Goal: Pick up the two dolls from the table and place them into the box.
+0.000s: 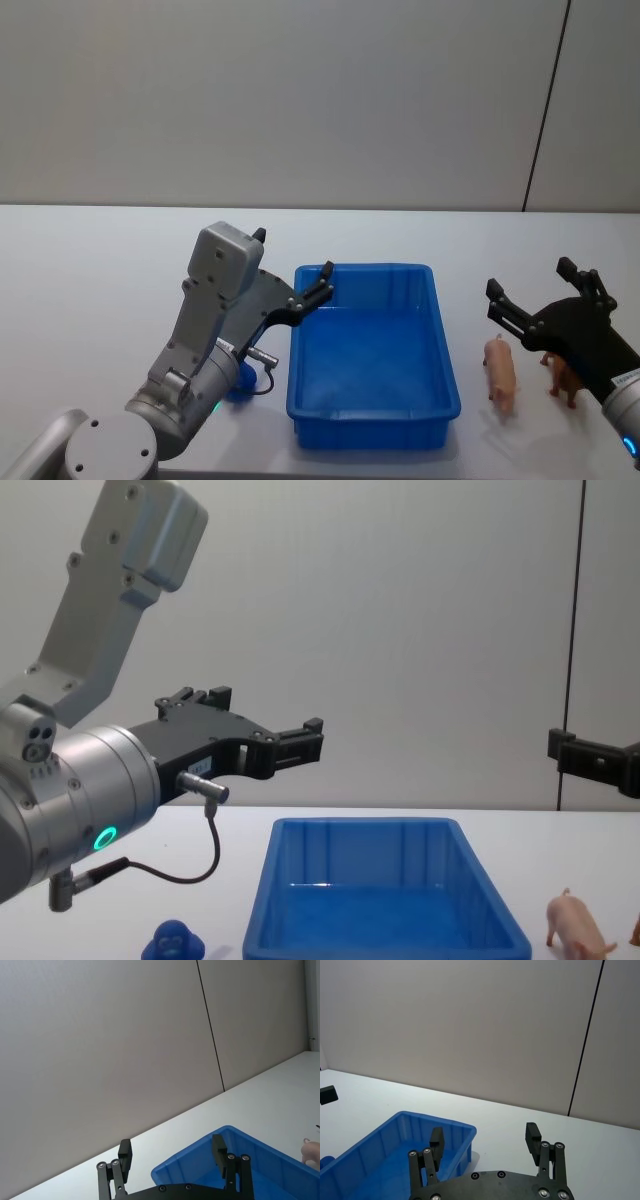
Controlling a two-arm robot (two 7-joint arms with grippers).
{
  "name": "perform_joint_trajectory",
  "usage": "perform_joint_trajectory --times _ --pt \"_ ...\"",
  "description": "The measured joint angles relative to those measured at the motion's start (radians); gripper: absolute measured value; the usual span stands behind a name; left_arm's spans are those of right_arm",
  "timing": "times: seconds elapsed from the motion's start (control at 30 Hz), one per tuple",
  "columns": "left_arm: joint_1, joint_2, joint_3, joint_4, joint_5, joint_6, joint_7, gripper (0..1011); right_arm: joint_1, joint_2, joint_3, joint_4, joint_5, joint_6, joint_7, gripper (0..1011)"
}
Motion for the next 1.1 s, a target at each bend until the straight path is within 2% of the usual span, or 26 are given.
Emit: perform_joint_trajectory --times 0.83,1.1 --pt "0.000 0.000 0.000 0.000 0.000 0.000 0.000 1002 0.000 0.000 0.000 0.000 0.000 0.000 0.000 1001" --pt "0.000 0.000 0.000 0.000 0.000 0.000 0.000 1002 0.004 0.008 0.011 0.010 0.002 0.011 0.001 1001"
